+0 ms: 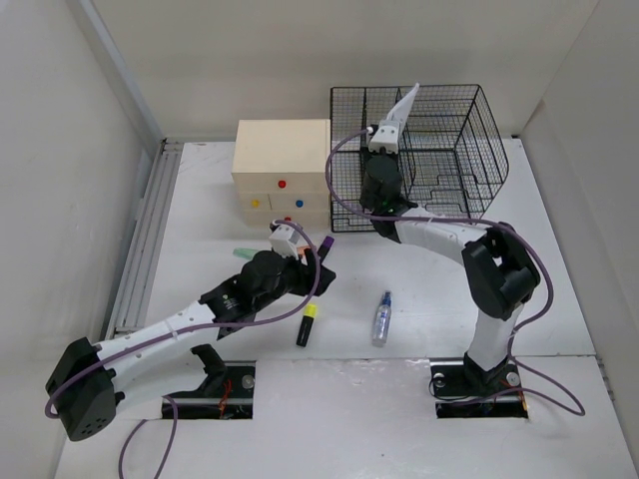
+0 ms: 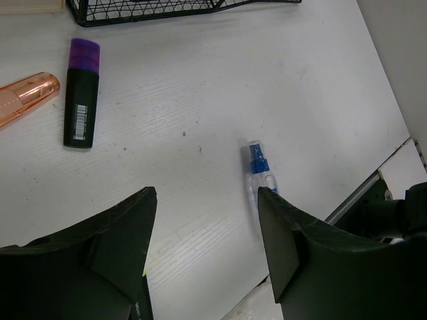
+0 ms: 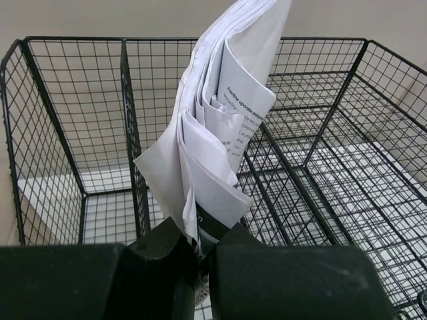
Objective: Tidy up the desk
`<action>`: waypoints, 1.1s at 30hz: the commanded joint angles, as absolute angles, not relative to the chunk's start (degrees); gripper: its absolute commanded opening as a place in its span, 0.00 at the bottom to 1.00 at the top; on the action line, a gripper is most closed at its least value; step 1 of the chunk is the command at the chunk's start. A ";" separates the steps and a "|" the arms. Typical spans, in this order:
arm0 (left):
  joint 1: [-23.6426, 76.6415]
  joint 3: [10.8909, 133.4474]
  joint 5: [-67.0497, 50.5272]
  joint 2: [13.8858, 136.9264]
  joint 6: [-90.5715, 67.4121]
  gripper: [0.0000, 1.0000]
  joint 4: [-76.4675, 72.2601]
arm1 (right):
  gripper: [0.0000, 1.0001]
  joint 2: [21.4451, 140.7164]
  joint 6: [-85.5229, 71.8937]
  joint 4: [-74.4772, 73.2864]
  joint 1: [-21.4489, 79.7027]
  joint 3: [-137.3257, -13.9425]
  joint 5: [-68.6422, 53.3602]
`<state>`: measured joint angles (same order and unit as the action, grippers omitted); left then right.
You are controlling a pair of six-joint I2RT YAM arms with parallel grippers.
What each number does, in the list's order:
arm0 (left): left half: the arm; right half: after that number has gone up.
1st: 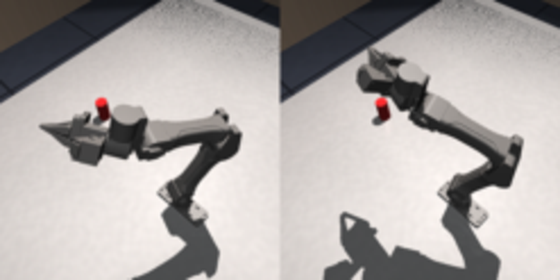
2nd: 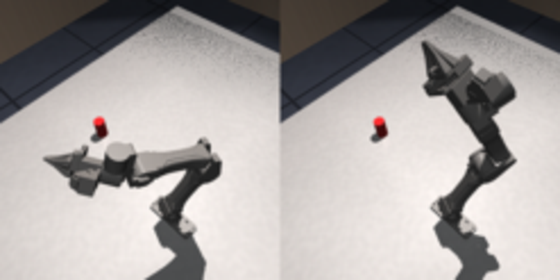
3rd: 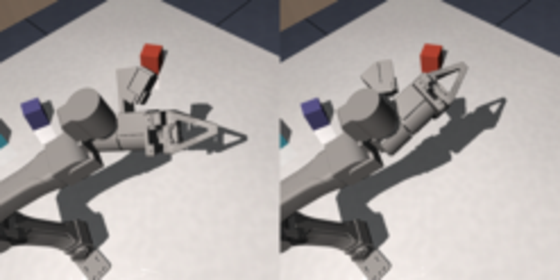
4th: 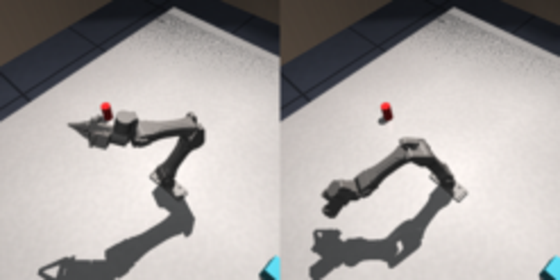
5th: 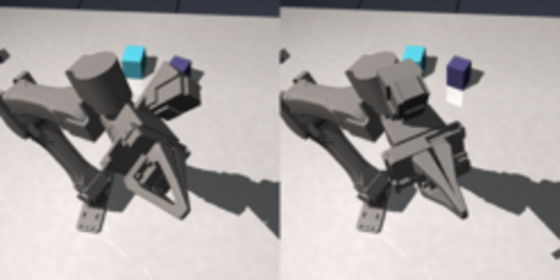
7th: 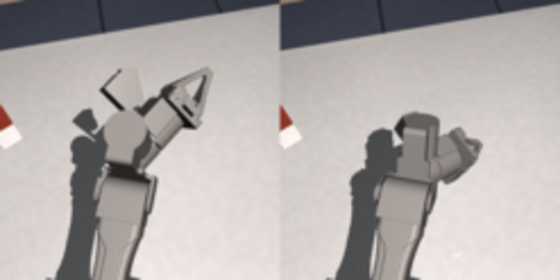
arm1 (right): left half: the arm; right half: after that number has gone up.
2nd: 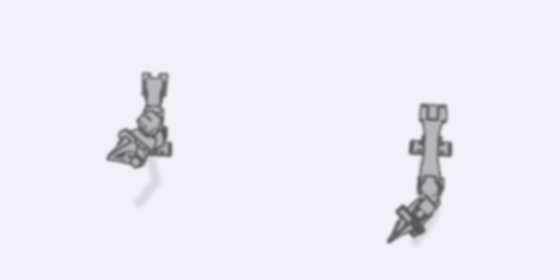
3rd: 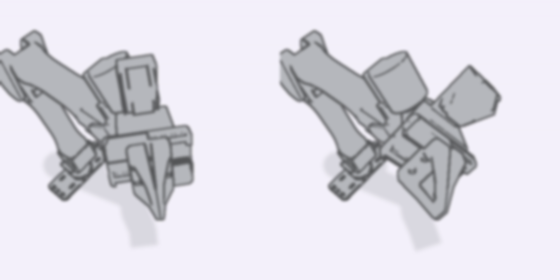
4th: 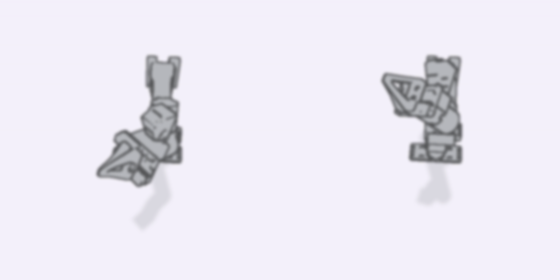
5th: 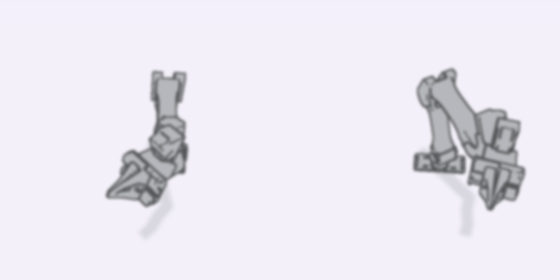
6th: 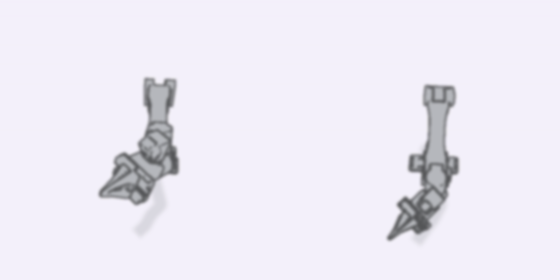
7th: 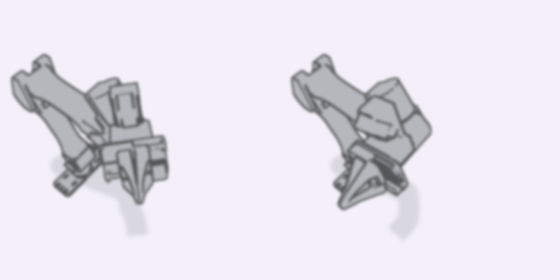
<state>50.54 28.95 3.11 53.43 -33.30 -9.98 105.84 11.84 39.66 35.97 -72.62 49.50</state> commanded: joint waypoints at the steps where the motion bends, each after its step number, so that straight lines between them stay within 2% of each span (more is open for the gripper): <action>1: 50.80 31.73 3.87 53.00 -32.44 0.59 -11.60 | 0.00 103.81 11.16 32.26 37.62 -70.49 49.39; 16: 50.80 31.20 4.48 50.45 -32.43 0.59 -9.84 | 0.00 104.24 11.69 31.64 39.46 -69.43 52.56; 18: 50.80 31.20 5.10 49.83 -32.43 0.59 -9.84 | 0.09 104.24 11.69 31.64 39.46 -69.43 51.94; 19: 50.80 31.20 5.62 49.83 -32.43 0.59 -9.32 | 0.33 104.24 12.39 31.64 39.46 -69.43 51.16; 21: 50.80 31.20 6.15 49.31 -32.43 0.61 -9.32 | 0.65 103.01 13.18 31.64 39.46 -68.82 49.23; 22: 50.80 31.90 7.02 49.31 -32.43 0.63 -9.32 | 0.85 102.49 13.97 31.12 39.46 -68.21 49.22; 23: 50.80 32.77 8.08 49.31 -32.43 0.65 -8.79 | 0.92 101.26 14.76 31.11 39.46 -68.20 48.70; 25: 50.80 33.92 9.66 49.92 -32.43 0.71 -8.09 | 1.00 99.59 16.08 31.11 39.46 -68.20 47.82; 28: 50.80 36.73 13.35 50.45 -32.95 0.73 -7.38 | 1.00 94.24 19.68 30.42 39.46 -66.97 43.00; 32: 50.80 40.51 19.50 50.45 -32.96 0.73 -6.86 | 1.00 85.27 21.44 12.27 39.46 -71.45 30.00; 33: 50.80 41.82 21.08 50.45 -32.44 0.73 -6.86 | 0.99 82.90 21.97 11.52 39.46 -70.93 27.36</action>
<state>50.54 37.34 14.52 50.94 -33.06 -5.93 91.15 19.44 18.61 39.05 -67.18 38.30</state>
